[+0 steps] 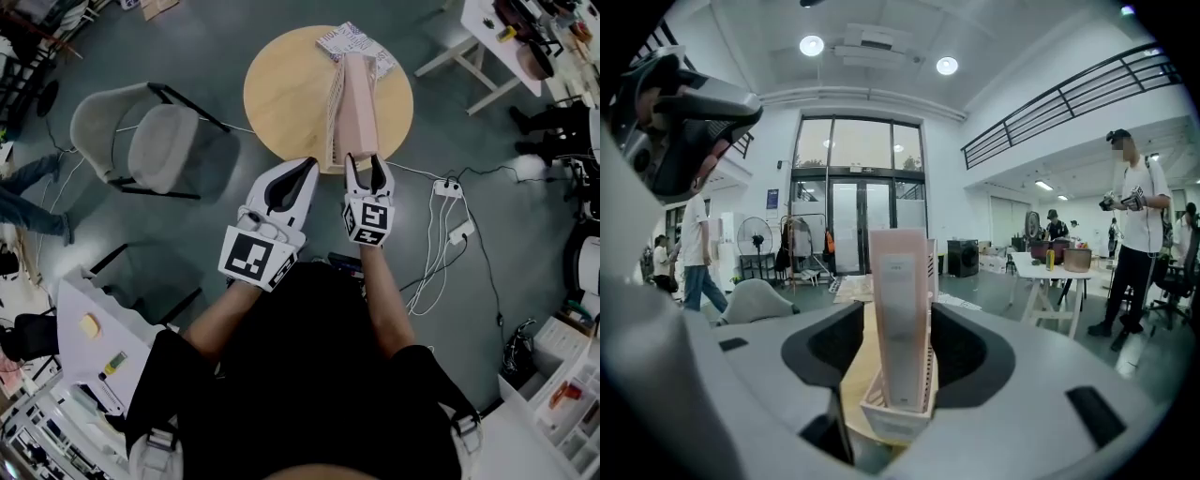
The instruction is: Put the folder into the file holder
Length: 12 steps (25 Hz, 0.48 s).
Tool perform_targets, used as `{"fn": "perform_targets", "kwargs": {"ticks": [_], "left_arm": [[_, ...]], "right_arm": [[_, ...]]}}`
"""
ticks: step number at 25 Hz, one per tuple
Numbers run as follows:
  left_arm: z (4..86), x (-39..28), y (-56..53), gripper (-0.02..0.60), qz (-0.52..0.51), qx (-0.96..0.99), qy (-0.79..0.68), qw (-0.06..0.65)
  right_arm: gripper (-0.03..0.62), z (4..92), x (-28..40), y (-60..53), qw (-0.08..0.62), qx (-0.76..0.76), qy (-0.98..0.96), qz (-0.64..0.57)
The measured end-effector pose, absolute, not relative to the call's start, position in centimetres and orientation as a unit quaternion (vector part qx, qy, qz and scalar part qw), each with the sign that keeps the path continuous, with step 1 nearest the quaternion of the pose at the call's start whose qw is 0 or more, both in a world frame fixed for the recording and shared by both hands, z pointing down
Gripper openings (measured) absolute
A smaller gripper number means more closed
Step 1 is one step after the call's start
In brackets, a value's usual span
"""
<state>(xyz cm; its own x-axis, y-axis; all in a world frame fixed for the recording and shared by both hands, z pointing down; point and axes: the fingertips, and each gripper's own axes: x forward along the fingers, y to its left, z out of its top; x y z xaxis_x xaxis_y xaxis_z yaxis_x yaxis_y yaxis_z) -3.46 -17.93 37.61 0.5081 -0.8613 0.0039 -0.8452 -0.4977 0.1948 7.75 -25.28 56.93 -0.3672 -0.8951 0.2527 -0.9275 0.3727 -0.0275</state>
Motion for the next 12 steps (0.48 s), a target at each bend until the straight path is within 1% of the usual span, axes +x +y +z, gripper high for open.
{"fn": "perform_targets", "kwargs": {"ticks": [6, 12], "left_arm": [[36.7, -1.5, -14.1, 0.006, -0.057, 0.854, -0.511, 0.080], [35.7, 0.3, -9.9, 0.006, -0.065, 0.842, -0.531, 0.068]], "right_arm": [[0.227, 56.1, 9.7, -21.0, 0.102, 0.541, -0.828, 0.104], [0.222, 53.7, 12.2, -16.5, 0.100, 0.526, -0.835, 0.125]]}}
